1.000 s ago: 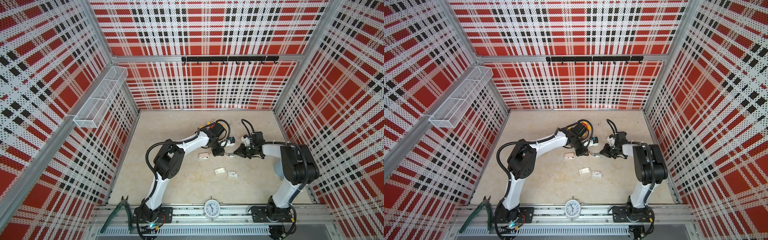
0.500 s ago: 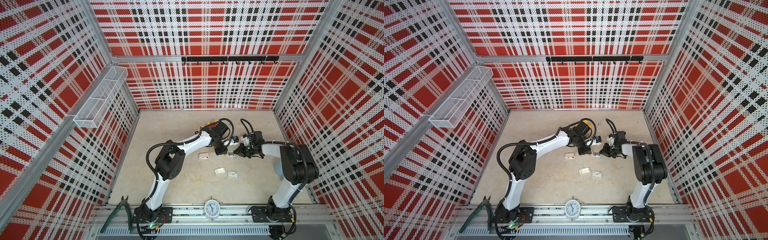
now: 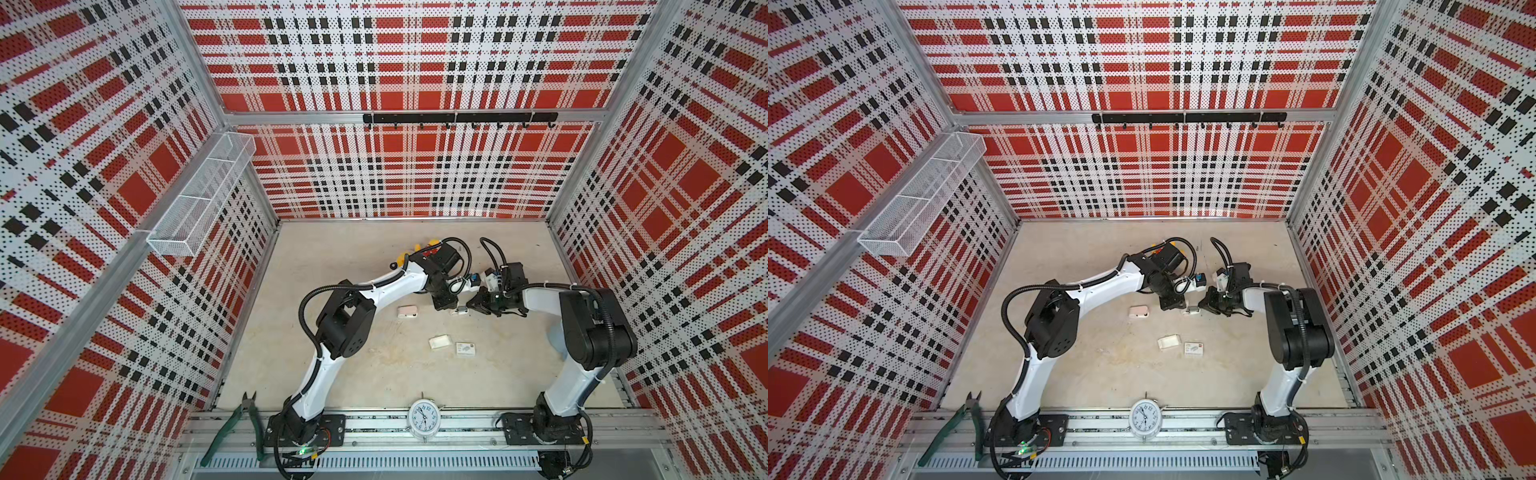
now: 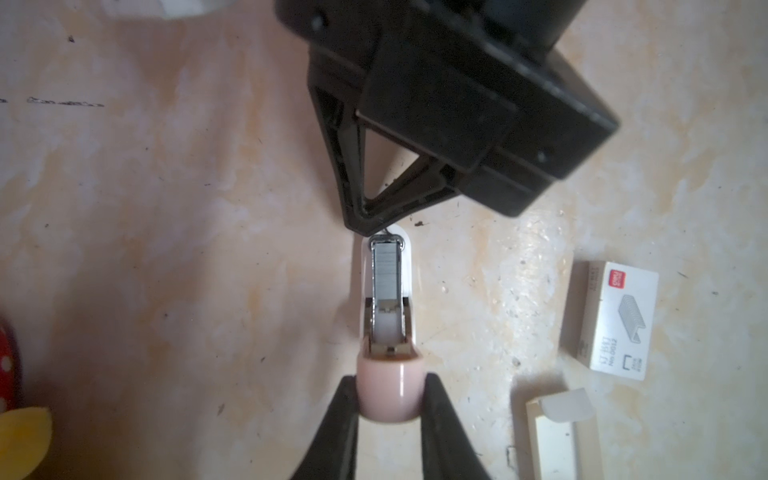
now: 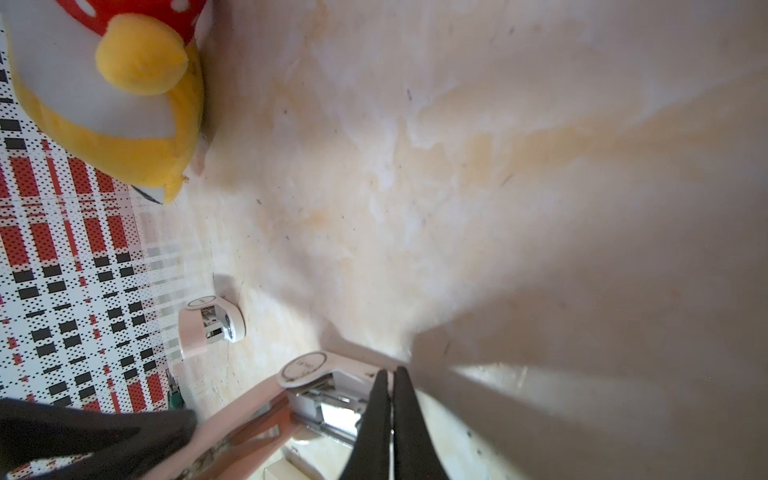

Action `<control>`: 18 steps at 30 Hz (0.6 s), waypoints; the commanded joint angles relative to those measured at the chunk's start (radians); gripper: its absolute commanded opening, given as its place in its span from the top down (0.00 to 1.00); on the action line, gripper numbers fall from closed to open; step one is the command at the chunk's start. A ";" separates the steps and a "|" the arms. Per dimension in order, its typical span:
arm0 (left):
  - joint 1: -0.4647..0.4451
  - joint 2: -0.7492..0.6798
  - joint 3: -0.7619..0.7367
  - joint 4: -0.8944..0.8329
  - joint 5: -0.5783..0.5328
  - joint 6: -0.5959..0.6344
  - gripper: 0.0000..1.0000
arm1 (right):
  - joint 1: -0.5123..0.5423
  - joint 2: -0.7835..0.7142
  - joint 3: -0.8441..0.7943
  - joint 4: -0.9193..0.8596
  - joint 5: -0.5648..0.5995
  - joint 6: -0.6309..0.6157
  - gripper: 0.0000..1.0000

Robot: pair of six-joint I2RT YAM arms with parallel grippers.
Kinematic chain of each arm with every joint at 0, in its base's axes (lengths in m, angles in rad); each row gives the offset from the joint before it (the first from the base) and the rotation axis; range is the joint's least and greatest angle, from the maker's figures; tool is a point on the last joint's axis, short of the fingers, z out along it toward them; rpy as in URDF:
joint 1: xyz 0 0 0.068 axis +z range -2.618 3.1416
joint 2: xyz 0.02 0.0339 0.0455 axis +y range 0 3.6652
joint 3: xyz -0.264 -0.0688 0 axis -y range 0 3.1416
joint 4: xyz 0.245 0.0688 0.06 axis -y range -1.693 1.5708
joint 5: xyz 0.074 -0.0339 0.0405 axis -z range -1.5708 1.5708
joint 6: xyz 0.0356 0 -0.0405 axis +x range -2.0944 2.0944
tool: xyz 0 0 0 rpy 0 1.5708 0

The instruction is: Load the staples into the stapler

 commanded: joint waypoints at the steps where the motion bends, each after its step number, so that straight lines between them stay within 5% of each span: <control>1: -0.015 0.037 0.026 -0.005 0.015 0.012 0.81 | 0.011 0.023 -0.003 -0.012 0.007 -0.022 0.93; 18: -0.022 0.072 0.048 -0.005 0.010 0.012 0.81 | 0.011 0.016 -0.003 -0.015 0.013 -0.018 0.93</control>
